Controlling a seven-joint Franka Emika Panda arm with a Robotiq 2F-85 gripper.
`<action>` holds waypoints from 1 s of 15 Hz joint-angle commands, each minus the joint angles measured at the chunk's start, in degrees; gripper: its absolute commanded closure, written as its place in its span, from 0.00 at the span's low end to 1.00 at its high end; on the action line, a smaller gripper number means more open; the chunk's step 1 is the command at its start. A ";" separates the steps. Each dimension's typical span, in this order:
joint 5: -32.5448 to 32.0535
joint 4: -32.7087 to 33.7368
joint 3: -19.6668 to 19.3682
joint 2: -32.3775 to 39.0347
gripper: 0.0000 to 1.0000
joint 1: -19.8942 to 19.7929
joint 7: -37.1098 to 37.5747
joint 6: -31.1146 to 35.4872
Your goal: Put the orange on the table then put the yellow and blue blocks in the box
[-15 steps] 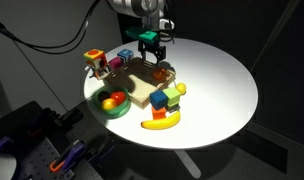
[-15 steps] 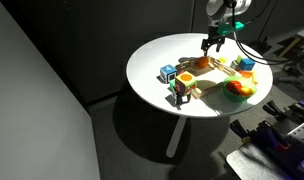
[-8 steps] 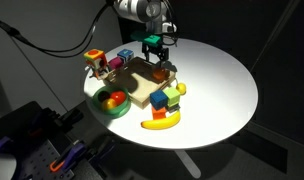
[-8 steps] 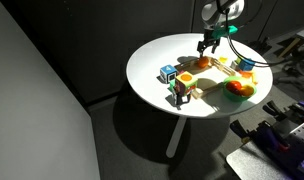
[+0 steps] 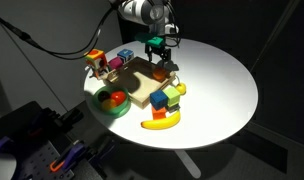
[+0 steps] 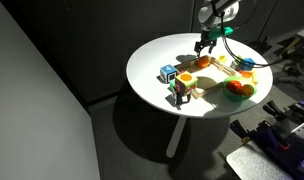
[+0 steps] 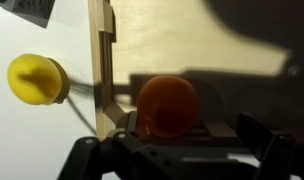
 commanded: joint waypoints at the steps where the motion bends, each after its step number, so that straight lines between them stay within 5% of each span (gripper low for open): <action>1: 0.12 5.81 0.00 3.34 0.00 -0.21 0.93 -3.38; 15: -0.41 15.24 -0.80 10.79 0.00 -0.33 0.82 -8.25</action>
